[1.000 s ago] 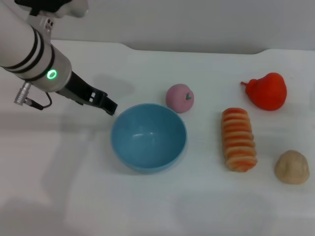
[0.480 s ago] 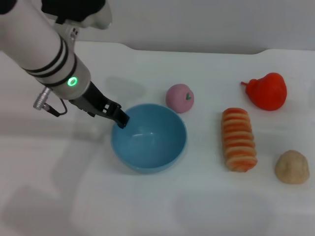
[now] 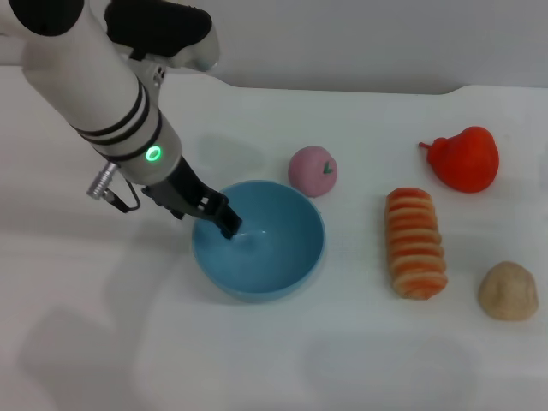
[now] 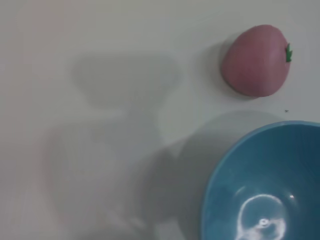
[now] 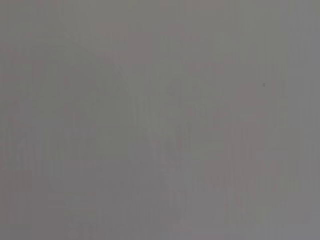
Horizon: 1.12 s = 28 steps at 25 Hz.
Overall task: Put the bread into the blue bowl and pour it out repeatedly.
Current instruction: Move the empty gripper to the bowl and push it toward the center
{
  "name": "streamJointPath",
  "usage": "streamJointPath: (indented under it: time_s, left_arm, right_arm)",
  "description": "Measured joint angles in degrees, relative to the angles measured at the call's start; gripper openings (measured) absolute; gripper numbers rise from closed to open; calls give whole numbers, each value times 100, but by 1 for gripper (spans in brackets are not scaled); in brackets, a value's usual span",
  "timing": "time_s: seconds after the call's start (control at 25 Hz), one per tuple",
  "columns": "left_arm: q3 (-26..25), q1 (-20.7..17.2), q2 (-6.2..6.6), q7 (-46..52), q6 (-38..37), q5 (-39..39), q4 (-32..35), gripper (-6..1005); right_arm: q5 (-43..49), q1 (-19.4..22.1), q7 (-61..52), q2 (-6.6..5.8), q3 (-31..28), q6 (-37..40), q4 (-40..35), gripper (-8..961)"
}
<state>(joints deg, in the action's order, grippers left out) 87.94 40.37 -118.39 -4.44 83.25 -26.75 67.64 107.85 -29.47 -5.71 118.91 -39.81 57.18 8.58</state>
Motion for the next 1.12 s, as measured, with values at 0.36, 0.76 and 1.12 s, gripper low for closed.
streamJointPath:
  time_s: [0.36, 0.76, 1.12]
  left_arm:
    - [-5, 126, 15, -25, -607, -173, -740, 785]
    - [4, 340, 17, -98, -1229, -171, -1627, 784]
    - [65, 374, 0, -228, -1350, -182, -1695, 781]
  right_arm:
    - [0, 3, 0, 1, 0, 4, -14, 490]
    - [0, 3, 0, 0, 0, 4, -15, 489]
    - [0, -45, 0, -8, 0, 4, -14, 488]
